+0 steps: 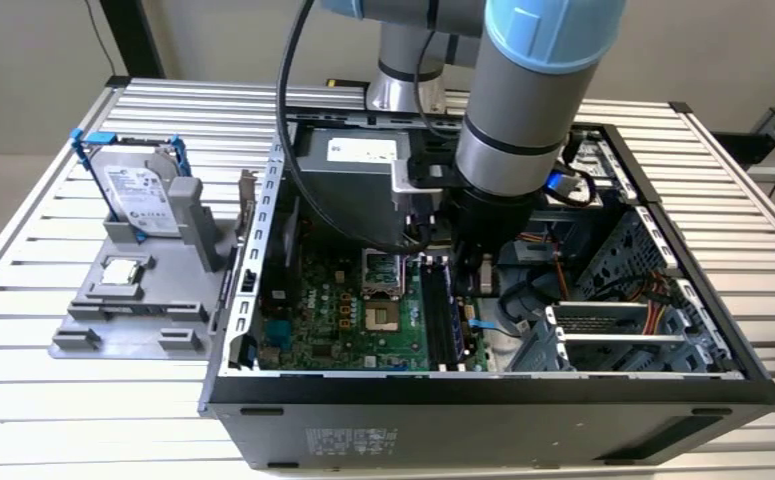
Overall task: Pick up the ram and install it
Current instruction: 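Press down the ram until it locks into place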
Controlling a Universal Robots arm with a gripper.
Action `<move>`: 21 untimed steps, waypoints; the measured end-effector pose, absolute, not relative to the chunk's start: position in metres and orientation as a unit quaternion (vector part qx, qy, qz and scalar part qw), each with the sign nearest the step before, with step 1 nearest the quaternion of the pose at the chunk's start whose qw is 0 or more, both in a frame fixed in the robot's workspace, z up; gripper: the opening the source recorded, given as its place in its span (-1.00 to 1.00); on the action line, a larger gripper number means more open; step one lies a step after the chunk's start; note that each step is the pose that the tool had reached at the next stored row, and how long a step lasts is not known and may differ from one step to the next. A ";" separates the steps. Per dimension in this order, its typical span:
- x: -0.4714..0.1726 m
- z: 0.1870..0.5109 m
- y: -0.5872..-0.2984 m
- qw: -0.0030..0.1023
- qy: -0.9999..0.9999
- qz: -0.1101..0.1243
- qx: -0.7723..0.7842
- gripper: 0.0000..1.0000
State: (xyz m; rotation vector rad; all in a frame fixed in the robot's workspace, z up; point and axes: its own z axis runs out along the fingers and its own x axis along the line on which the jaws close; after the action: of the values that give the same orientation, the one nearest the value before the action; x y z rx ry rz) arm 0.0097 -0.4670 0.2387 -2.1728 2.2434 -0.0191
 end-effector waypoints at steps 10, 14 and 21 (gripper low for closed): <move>0.010 0.224 -0.467 0.009 0.718 -0.006 -0.696 -1.00; 0.010 0.217 -0.467 0.008 0.718 -0.007 -0.696 -1.00; 0.010 0.232 -0.467 0.009 0.718 -0.006 -0.696 -1.00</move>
State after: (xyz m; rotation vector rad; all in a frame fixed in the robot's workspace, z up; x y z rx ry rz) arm 0.0098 -0.4670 0.2315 -2.1736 2.2444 -0.0175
